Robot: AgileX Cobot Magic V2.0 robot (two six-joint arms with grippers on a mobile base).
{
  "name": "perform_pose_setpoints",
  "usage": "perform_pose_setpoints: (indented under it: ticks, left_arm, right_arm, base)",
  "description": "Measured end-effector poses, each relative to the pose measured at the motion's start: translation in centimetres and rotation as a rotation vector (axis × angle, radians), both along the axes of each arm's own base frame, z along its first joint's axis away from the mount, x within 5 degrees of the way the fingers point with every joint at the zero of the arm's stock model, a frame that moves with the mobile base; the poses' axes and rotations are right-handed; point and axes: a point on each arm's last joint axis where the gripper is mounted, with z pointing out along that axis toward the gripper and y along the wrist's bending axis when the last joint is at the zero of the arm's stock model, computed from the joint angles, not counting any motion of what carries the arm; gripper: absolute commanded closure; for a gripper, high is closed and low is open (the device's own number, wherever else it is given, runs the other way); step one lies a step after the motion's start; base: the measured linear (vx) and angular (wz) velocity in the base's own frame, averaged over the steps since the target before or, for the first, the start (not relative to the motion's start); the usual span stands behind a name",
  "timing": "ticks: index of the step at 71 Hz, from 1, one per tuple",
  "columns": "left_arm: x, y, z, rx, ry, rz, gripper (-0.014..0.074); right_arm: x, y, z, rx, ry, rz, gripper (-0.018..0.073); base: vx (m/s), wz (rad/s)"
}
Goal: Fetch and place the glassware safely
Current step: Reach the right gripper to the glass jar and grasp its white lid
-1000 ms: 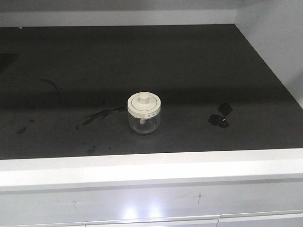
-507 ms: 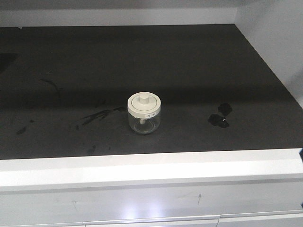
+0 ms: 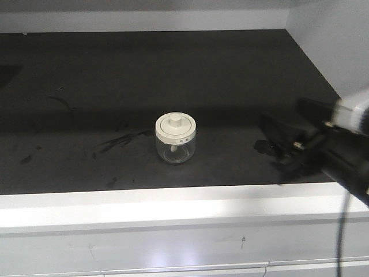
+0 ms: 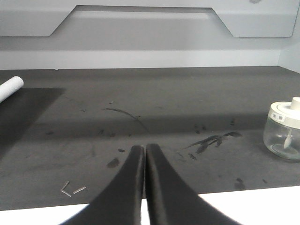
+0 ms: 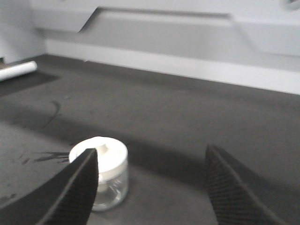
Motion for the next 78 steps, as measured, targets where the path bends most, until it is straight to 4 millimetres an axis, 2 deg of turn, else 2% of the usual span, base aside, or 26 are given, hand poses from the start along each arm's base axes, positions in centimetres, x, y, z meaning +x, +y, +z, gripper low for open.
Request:
perform_pose_setpoints:
  ticks: [22,36,56,78]
  left_arm:
    - [0.0,0.0,0.0,0.0,0.0,0.0,0.0603]
    - [0.0,0.0,0.0,0.0,0.0,0.0,0.0603]
    - [0.0,0.0,0.0,0.0,0.0,0.0,0.0603]
    - [0.0,0.0,0.0,0.0,0.0,0.0,0.0603]
  right_arm:
    - [7.9,5.6,-1.1,0.027,0.005,0.087,0.0085]
    - [11.4,7.9,-2.3,0.058,0.025,0.134,0.0085]
    - [13.9,10.7,-4.7,-0.006,0.033,0.288,0.0085]
    - [14.9,11.4,-7.1,-0.011,0.084,0.3,0.0085]
  base:
    - [0.0,0.0]
    - [0.0,0.0]
    - [0.0,0.0]
    - [0.0,0.0]
